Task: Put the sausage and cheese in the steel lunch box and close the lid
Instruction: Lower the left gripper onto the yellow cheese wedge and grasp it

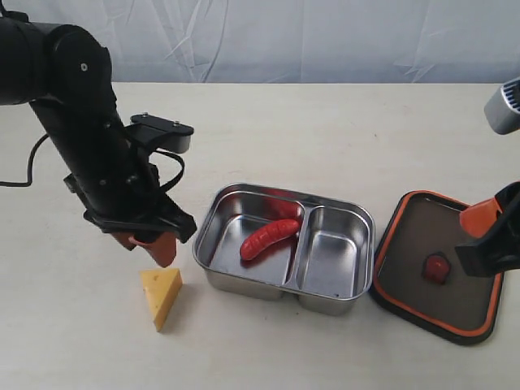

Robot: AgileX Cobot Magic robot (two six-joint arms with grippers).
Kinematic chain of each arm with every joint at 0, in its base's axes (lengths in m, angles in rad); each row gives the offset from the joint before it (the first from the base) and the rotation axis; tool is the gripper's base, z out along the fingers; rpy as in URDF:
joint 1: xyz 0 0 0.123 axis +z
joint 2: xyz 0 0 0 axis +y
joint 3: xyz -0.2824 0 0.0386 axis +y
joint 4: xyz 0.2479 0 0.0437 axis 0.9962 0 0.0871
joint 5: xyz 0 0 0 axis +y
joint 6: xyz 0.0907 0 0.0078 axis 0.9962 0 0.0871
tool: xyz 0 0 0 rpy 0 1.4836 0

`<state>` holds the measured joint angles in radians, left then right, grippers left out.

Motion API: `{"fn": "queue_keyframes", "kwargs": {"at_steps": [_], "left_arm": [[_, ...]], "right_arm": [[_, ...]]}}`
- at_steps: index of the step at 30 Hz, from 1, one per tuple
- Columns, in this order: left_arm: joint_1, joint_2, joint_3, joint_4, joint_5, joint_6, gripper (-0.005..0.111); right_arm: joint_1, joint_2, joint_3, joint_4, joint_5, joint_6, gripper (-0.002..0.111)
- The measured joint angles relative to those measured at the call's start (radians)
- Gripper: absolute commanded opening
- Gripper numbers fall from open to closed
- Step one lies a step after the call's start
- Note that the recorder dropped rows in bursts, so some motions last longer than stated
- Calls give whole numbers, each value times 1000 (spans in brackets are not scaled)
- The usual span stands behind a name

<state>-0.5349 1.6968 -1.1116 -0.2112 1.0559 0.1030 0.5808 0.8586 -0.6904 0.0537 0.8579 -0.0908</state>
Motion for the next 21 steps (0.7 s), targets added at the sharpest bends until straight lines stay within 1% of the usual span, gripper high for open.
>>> {"fn": "queue_keyframes", "kwargs": {"at_steps": [6,12,15,19,21], "left_arm": [[0,0,7,28,39,-156,52],[0,-1,94,24,26,-187,52],[0,-1,138,-5,-42,-204,52],[0,-1,164,-137,-161,-219,52],[-2,-1,167,-167,-201,-214,52]], "right_arm": [[0,0,0,0,0,4,0],[0,0,0,-2,0,4,0],[0,0,0,-2,0,4,0],[0,0,0,-2,0,4,0],[0,0,0,-2,0,4,0]]}}
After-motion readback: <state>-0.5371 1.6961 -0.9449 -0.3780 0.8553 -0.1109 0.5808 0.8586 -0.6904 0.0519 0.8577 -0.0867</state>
